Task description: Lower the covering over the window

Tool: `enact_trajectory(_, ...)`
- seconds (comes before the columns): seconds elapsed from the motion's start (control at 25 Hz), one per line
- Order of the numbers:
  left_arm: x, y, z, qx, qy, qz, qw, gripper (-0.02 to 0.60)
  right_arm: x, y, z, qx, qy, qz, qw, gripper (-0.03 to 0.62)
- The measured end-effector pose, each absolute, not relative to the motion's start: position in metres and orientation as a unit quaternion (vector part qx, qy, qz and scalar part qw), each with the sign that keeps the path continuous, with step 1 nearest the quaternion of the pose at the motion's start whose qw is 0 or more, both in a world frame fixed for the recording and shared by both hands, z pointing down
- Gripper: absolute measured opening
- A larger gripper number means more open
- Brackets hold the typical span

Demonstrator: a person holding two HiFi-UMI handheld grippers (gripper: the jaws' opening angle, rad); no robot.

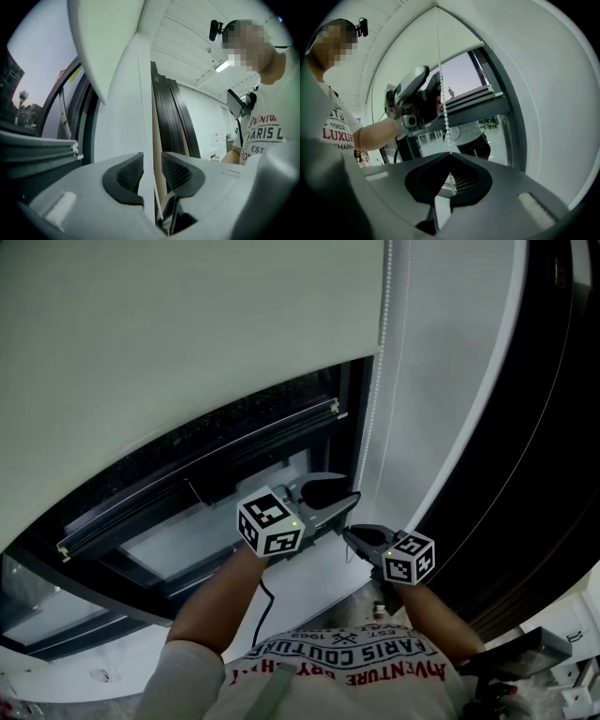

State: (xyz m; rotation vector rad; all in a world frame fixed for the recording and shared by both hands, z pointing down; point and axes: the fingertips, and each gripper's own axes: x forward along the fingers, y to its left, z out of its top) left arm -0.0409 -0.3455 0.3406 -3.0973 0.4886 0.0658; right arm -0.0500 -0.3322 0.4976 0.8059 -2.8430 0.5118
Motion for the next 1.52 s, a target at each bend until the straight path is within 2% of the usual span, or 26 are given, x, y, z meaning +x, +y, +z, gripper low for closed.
enact_trajectory(0.16, -0.032, -0.359, 0.301, -0.985, 0.166, 0.03, 0.025, 0.124, -0.053, -0.328, 0.497, 0.266, -0.946, 0.168, 0.072, 0.008)
enact_trajectory(0.36, -0.021, -0.362, 0.281, -0.985, 0.168, 0.045, 0.003, 0.121, -0.051, -0.323, 0.498, 0.267, -0.946, 0.169, 0.075, 0.008)
enact_trajectory(0.48, -0.017, -0.365, 0.282, -0.983, 0.178, 0.036, 0.004, 0.026, -0.046, -0.324, 0.498, 0.272, -0.944, 0.169, 0.074, 0.008)
enact_trajectory(0.72, -0.011, -0.363, 0.283, -0.982, 0.184, 0.03, 0.007, 0.012, -0.043, -0.323, 0.498, 0.272, -0.945, 0.171, 0.066, 0.008)
enact_trajectory(1.36, -0.006, -0.357, 0.38, -0.977, 0.207, -0.039, -0.029, 0.009, -0.036, -0.297, 0.589, 0.269, -0.92, 0.25, 0.139, 0.008)
enact_trajectory(1.52, -0.01, -0.355, 0.417, -0.973, 0.218, -0.068, -0.041, 0.009, -0.037, -0.281, 0.619, 0.259, -0.91, 0.267, 0.183, 0.008)
